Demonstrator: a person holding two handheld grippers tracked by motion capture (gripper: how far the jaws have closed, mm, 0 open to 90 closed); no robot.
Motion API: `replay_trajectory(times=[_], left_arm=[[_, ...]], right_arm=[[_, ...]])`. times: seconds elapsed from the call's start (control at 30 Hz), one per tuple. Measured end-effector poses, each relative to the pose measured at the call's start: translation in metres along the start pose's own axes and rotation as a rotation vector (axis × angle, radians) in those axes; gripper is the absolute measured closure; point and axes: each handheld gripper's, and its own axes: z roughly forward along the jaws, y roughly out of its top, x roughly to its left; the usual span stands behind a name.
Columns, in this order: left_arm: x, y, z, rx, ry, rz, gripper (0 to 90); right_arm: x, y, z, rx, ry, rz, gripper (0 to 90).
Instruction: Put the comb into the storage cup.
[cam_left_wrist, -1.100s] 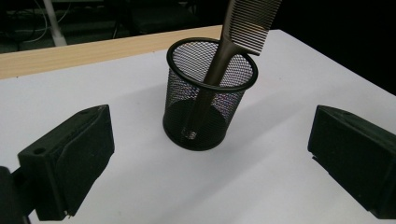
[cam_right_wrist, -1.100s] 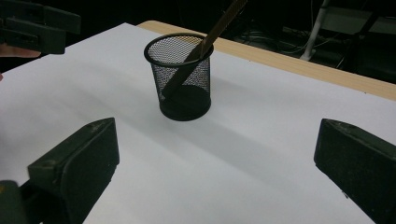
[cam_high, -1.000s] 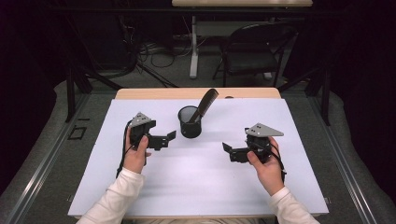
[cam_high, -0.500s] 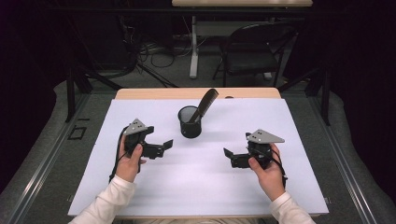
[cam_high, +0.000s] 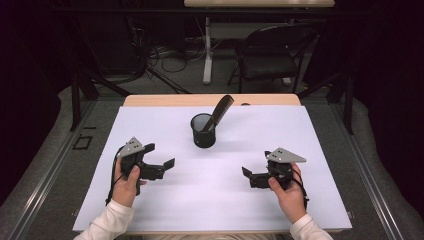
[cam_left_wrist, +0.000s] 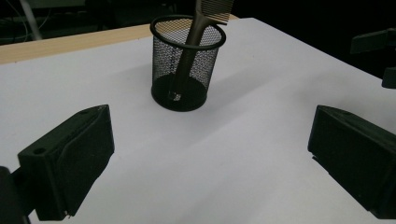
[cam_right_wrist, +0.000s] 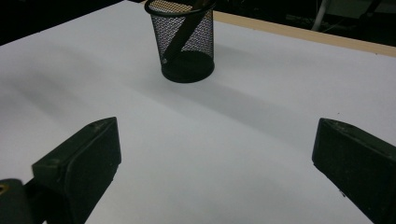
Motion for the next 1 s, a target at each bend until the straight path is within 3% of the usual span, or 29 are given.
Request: replay_trajectory(times=[0.23, 0.73, 1.0], left_arm=[[0.002, -0.014, -0.01, -0.014, 0.0, -0.036, 0.7], [0.011, -0.028, -0.028, -0.051, 0.032, -0.04, 0.6], [0.017, -0.031, -0.032, -0.074, 0.037, -0.049, 0.7]], right_arm=[[0.001, -0.01, -0.001, 0.003, 0.003, 0.002, 1.5], [-0.002, -0.023, -0.004, -0.007, -0.008, 0.008, 2.5], [-0.009, -0.028, -0.008, -0.015, -0.016, 0.039, 2.9]])
